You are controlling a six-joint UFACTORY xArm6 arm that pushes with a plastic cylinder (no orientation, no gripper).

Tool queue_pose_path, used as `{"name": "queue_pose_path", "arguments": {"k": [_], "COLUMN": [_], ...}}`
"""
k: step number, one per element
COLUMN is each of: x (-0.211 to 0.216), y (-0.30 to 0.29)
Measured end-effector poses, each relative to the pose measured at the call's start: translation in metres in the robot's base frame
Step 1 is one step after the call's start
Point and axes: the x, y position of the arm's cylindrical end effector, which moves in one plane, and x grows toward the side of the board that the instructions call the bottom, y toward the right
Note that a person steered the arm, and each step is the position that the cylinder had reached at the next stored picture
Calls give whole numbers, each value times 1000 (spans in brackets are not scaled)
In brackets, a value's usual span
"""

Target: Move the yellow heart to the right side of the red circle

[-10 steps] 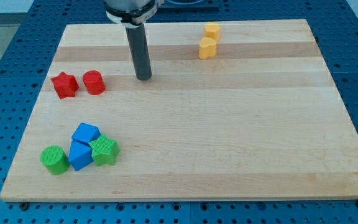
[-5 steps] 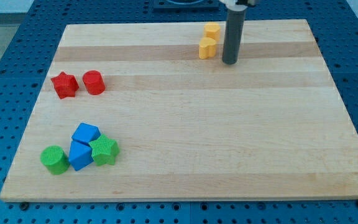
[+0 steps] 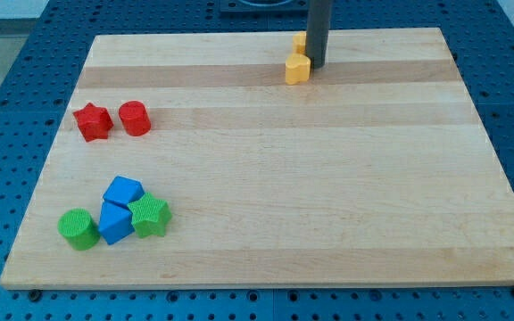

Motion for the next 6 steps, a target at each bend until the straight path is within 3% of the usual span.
{"name": "queue_pose_path", "arguments": {"k": [2, 6], "x": [25, 32], "y": [-27, -95]}}
